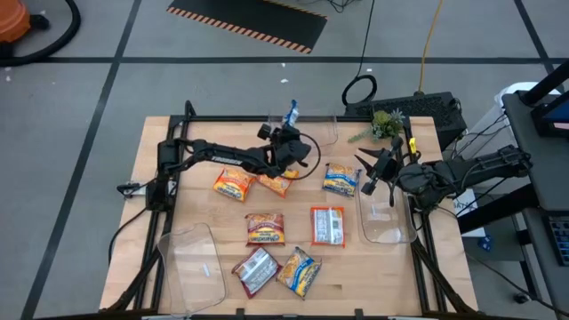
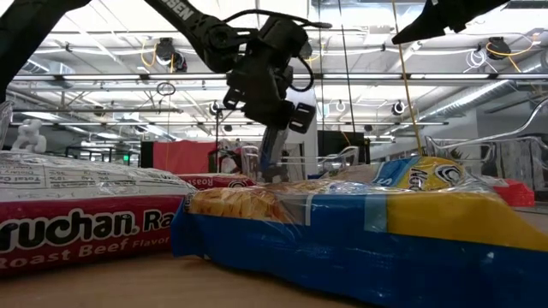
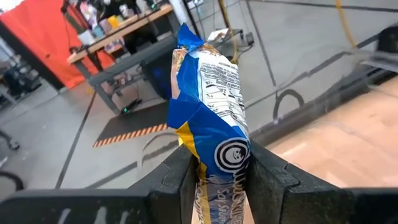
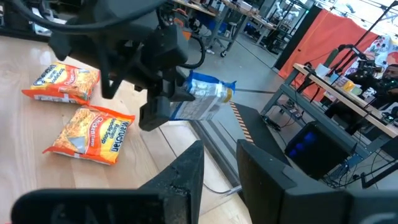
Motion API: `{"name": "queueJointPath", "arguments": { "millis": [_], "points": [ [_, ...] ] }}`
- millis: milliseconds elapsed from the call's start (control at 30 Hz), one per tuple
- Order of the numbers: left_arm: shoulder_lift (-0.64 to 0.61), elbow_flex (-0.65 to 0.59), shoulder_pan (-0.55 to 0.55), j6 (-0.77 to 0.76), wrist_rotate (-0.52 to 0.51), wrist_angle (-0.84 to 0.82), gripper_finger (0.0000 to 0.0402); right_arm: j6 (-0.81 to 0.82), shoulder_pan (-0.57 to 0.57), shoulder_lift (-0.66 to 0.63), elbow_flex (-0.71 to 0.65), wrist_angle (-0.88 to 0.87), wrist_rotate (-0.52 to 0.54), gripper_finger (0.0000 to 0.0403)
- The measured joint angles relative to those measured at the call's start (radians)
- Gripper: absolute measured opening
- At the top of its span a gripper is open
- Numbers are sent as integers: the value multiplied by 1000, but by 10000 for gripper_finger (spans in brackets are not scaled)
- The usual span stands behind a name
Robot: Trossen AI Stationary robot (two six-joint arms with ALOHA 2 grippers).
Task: Sort Maruchan noodles
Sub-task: Put the top blue noodle pack into the top transparent bin
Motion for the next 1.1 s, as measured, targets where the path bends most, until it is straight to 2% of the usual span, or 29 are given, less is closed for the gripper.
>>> {"name": "queueJointPath", "arguments": {
  "millis": [167,367,467,767,1100],
  "points": [
    [0,0,37,-77,24,-74,113,0,0,0,0,0,0,91],
    [0,0,77,-174,127,-149,113,0,0,0,0,1,0,91],
    [0,0,88,-215,145,-167,113,0,0,0,0,1,0,91],
    [0,0,89,-213,189,-169,113,0,0,0,0,1,0,91],
    [0,0,89,-215,191,-169,113,0,0,0,0,1,0,91]
  ]
}}
